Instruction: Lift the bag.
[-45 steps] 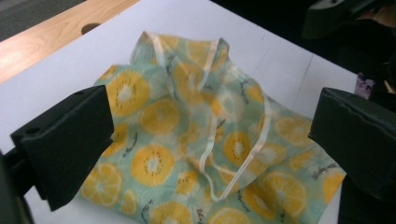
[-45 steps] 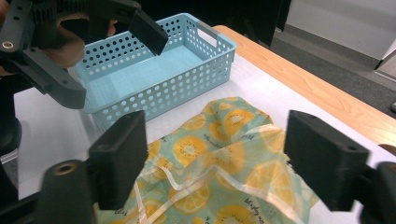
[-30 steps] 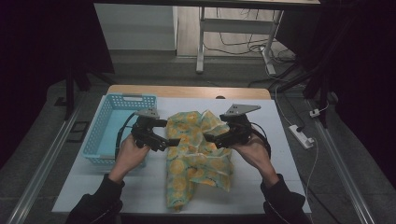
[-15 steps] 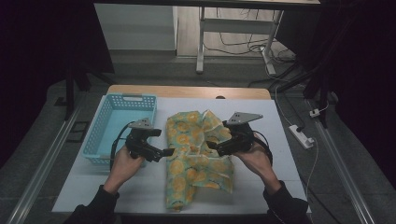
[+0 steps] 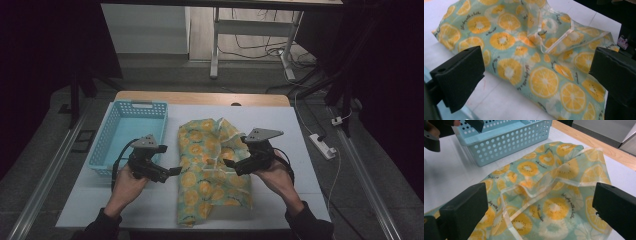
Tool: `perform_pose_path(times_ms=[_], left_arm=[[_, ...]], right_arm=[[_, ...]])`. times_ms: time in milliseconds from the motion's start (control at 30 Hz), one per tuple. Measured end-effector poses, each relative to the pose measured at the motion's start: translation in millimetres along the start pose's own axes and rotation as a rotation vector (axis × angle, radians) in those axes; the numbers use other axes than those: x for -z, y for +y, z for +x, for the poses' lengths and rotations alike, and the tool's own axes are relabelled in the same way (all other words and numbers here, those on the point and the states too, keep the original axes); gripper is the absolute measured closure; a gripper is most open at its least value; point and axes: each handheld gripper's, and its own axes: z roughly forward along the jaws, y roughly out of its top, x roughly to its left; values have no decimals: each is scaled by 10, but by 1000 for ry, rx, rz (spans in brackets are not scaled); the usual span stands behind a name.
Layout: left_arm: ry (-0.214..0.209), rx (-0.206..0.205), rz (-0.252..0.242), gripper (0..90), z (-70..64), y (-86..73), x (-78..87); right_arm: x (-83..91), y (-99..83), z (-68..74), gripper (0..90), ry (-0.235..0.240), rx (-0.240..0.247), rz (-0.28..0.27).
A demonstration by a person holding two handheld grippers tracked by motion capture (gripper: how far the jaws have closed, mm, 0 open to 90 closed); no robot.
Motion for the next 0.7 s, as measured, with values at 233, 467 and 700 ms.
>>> perform_pose_path(times_ms=[233, 467, 700], left_arm=[[11, 23, -6, 0, -52, -158, 124], [29, 44, -12, 0, -90, -311, 244], [50, 68, -22, 0, -119, -466, 363]], right_arm=[[103, -89, 63, 0, -7, 4, 7], [276, -268, 90, 0, -39, -17, 7], [447, -490, 103, 0, -61, -55, 0]])
